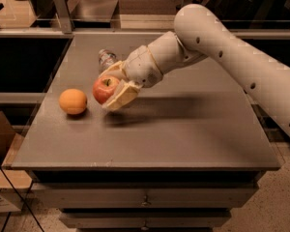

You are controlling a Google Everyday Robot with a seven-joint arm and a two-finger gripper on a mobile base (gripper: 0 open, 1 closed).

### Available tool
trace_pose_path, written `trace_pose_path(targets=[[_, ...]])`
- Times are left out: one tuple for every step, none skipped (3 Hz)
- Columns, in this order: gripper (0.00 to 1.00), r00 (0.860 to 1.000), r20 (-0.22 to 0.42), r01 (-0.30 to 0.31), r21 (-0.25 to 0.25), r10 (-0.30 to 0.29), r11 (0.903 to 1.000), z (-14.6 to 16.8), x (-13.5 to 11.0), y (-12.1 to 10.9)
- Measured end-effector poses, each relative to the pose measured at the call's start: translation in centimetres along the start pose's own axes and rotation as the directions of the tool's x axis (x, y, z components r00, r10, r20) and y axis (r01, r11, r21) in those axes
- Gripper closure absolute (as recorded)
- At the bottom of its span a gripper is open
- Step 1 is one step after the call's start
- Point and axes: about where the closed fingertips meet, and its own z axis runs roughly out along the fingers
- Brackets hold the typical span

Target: Move apple near orange

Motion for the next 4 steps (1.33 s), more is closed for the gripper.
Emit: trace_pose_path(targets=[[0.85,0.999,0.0,-0.042,-0.045,0.042,0.9981,1.0,1.3,1.2],[0.61,0.997,-0.004,-0.075,-0.071,0.075,0.9946,1.7,2.2,2.2],[0.38,0.996,0.0,-0.089,-0.083,0.089,0.9926,2.2,2.6,2.7],[0.15,0.996,0.025,-0.086,-0.078,0.088,0.9932,2.3,2.5,2.8]])
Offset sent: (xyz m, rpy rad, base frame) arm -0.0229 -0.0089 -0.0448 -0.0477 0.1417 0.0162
